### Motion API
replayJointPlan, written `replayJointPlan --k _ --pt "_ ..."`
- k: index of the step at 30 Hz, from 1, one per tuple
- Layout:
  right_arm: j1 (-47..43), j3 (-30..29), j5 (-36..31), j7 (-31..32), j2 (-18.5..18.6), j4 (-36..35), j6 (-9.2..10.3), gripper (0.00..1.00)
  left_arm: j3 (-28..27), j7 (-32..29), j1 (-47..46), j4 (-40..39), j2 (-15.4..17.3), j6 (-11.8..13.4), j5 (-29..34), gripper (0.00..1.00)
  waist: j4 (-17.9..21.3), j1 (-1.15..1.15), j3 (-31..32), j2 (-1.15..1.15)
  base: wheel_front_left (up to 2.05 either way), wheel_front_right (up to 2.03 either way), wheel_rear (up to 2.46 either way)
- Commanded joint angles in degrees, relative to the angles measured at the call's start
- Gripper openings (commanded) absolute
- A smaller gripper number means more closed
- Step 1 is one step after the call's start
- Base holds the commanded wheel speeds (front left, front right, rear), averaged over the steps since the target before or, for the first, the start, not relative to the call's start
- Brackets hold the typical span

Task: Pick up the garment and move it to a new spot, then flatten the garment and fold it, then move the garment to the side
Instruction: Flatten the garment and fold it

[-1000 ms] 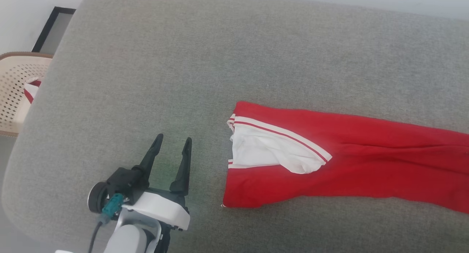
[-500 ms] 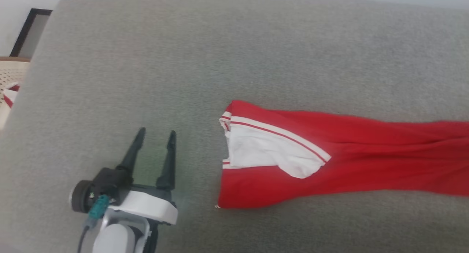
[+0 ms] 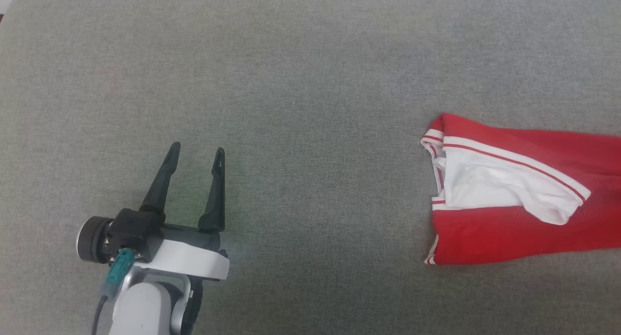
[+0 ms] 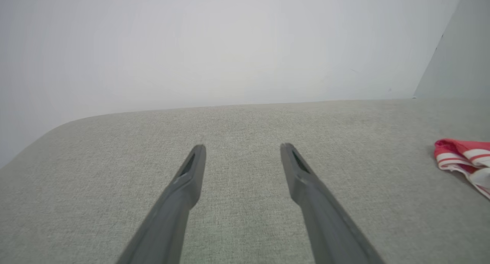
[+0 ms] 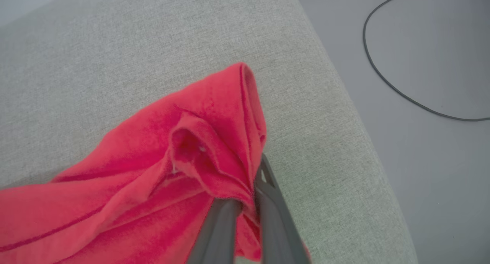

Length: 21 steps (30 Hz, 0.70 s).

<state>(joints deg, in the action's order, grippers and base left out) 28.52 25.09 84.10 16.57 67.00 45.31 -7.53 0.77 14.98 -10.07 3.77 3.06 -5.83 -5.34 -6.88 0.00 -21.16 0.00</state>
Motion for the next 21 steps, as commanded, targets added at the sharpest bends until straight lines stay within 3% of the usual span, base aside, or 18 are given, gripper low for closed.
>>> replayJointPlan --k 1,7,16,21 --pt "0.69 -0.2 0.15 -0.01 -0.35 0.25 0.08 0.0 -0.04 0.24 -0.7 -0.24 -0.09 -0.27 0.87 1.0 0.06 0.0 0.21 0.0 0.0 0.0 0.0" --pt "-0.94 2.06 -1.75 0.9 -2.07 -5.41 0.04 0.0 0.31 0.24 0.11 0.14 -0.13 -0.46 0.81 1.0 -0.09 0.0 1.33 0.0 0.0 0.0 0.0" --pt "-5.18 6.65 -7.03 2.93 -1.3 -30.44 0.04 0.0 1.49 0.25 1.81 -0.76 -0.17 0.0 -1.29 1.0 -1.19 0.0 3.22 0.0 0.0 0.0 0.0" --pt "-3.83 7.74 -11.46 5.81 -4.4 -40.42 0.04 0.0 2.24 0.25 1.23 -0.49 -0.18 0.19 -3.2 1.0 -2.29 0.0 3.16 0.0 0.0 0.0 0.0"
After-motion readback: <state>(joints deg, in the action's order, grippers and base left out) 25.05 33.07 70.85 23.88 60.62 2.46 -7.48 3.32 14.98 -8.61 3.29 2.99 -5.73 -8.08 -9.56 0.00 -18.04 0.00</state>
